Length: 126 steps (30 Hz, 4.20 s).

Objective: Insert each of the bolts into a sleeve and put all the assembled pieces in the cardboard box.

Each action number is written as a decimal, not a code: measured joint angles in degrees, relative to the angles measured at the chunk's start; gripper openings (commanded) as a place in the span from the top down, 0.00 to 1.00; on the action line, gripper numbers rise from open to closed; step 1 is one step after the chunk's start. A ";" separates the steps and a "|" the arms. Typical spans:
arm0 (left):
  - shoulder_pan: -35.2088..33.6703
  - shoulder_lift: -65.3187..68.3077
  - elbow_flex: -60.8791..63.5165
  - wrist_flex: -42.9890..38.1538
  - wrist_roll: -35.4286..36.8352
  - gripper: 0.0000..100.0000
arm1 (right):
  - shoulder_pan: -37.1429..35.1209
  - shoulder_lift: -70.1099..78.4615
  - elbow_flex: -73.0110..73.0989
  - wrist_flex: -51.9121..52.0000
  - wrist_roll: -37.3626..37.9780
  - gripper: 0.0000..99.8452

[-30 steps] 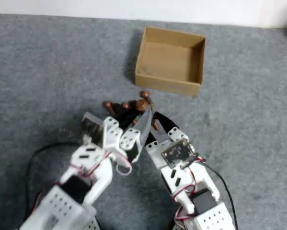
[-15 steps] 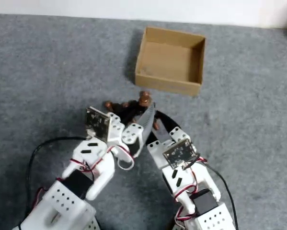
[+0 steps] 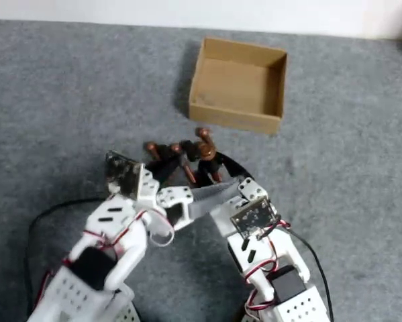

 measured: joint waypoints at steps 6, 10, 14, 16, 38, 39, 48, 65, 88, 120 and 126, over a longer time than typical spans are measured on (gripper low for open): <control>0.62 -18.81 -0.09 8.97 -0.09 0.74 | 0.00 0.00 0.00 0.00 0.00 1.00; -0.35 -18.64 -0.26 9.32 -0.09 0.91 | 0.00 0.00 0.00 0.00 0.00 1.00; -7.82 -11.08 -0.26 7.82 -0.53 0.98 | 0.00 0.00 0.00 0.00 0.00 1.00; -13.45 -6.77 -0.18 4.84 -3.60 1.00 | 0.00 0.09 0.00 0.18 0.00 1.00; -30.24 66.02 -22.59 -13.27 -11.34 0.99 | 16.09 46.07 -32.62 2.90 3.87 1.00; -30.24 66.02 -22.59 -13.27 -11.34 0.99 | 17.32 53.45 -38.51 2.90 3.87 1.00; -30.24 66.46 -22.59 -14.33 -11.34 0.99 | 25.14 124.92 -109.01 26.81 3.96 1.00; -30.24 66.46 -22.59 -15.03 -11.34 0.99 | 26.02 172.66 -189.89 67.25 2.81 0.80; -30.24 66.46 -22.59 -15.12 -11.34 0.99 | 13.27 146.29 -186.64 85.01 -5.36 0.66; -30.24 66.46 -22.59 -15.30 -11.34 0.99 | -3.43 91.96 -55.38 28.75 -15.65 0.66; -30.24 66.46 -22.59 -15.30 -11.34 0.99 | -3.43 92.31 -55.38 25.58 -16.00 0.66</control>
